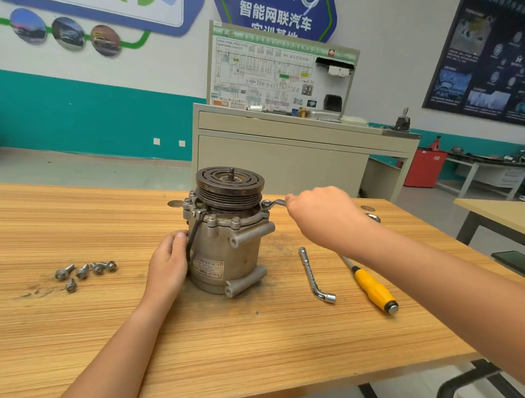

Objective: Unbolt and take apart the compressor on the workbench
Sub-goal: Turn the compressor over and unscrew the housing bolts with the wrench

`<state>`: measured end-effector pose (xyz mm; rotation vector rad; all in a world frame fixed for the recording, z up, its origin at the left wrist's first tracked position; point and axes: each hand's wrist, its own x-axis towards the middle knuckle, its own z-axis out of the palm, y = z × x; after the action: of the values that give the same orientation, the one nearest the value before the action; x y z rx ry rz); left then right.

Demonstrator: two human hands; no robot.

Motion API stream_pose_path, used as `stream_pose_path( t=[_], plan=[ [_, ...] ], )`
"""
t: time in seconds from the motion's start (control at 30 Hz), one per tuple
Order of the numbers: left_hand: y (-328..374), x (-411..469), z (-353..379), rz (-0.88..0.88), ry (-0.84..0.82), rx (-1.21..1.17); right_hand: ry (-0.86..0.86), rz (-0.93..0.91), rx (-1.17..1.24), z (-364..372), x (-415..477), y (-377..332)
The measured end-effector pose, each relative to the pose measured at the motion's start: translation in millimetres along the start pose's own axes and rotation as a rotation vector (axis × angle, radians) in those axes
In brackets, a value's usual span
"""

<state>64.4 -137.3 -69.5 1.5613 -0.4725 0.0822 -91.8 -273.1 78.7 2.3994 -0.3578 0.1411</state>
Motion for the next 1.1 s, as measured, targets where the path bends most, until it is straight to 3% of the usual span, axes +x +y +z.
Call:
stream_pose_path(
  t=[0.3, 0.43, 0.6, 0.7, 0.8, 0.97, 1.03, 1.1],
  plan=[
    [-1.7, -0.7, -0.1, -0.014, -0.004, -0.006, -0.001, -0.036, 0.02, 13.9, 7.4, 10.6],
    [-2.1, 0.4, 0.6, -0.011, 0.011, 0.001, 0.051, -0.126, -0.085, 33.1, 23.8, 39.0],
    [-2.7, -1.1, 5.0, 0.015, 0.061, 0.02, 0.191, -0.127, 0.017, 55.6, 70.0, 36.5],
    [-3.2, -0.2, 4.4, 0.018, 0.052, 0.029, 0.447, -0.101, 0.137, 64.4, 92.2, 13.6],
    [-2.7, 0.9, 3.4, 0.015, 0.05, 0.024, 0.586, -0.101, 0.27, 62.7, 94.2, 5.2],
    [-2.9, 1.8, 2.6, 0.002, 0.045, 0.029, 0.462, 0.332, 0.636, 64.4, 69.4, 26.3],
    [-2.5, 1.6, 2.3, -0.002, 0.046, 0.028, 0.419, 0.388, 0.714, 60.9, 51.3, 29.8],
    [-2.1, 1.5, 2.6, -0.008, 0.044, 0.036, 0.295, 0.36, 0.624, 56.6, 30.6, 29.6]
  ],
)
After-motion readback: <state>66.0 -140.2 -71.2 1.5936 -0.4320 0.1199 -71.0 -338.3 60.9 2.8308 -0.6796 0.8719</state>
